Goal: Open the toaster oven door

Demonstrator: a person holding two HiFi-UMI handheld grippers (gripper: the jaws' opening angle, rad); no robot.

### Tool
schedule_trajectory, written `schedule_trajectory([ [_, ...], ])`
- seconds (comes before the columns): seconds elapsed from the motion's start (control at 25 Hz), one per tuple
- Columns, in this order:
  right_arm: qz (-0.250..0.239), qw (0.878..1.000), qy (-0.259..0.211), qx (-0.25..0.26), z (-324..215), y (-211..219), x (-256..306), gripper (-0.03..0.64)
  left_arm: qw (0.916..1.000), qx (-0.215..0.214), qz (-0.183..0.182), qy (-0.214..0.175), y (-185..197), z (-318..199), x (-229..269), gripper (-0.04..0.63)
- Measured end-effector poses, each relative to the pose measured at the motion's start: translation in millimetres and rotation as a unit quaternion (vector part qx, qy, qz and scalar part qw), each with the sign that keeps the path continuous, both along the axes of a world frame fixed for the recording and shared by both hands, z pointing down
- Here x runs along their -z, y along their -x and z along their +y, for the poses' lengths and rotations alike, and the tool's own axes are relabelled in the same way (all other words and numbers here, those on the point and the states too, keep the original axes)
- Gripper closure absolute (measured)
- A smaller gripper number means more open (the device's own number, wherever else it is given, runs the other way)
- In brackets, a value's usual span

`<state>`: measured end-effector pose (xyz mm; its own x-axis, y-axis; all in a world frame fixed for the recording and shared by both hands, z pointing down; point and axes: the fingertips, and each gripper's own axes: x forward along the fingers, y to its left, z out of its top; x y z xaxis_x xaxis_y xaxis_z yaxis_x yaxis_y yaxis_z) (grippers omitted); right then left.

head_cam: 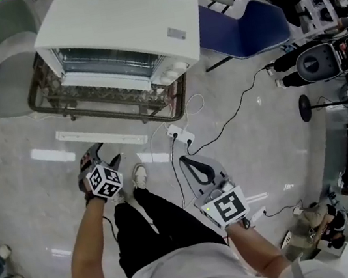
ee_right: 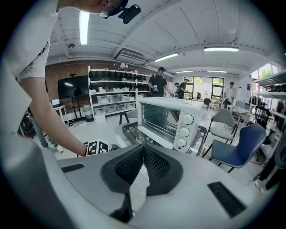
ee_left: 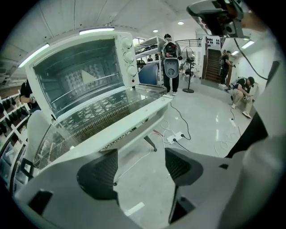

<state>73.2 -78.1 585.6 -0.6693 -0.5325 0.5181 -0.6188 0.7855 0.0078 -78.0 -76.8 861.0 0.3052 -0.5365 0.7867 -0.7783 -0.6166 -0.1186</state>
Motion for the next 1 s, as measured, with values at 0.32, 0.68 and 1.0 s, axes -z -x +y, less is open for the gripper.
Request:
schedule_trajectory([
  [0.32, 0.011, 1.000, 0.007, -0.009, 1, -9, -10, 0.594, 0.9998, 0.009, -0.001, 0.016, 4, -3, -26, 0.267],
  [0.68, 0.014, 1.000, 0.009, -0.015, 0, -12, -14, 0.594, 0.9992, 0.032, 0.004, 0.024, 8, -6, -38, 0.242],
  [1.0, -0.006, 1.000, -0.010, -0.011, -12, -1, 5, 0.594, 0.9892, 0.131, 0.067, 0.001, 35, 15, 10, 0.238],
])
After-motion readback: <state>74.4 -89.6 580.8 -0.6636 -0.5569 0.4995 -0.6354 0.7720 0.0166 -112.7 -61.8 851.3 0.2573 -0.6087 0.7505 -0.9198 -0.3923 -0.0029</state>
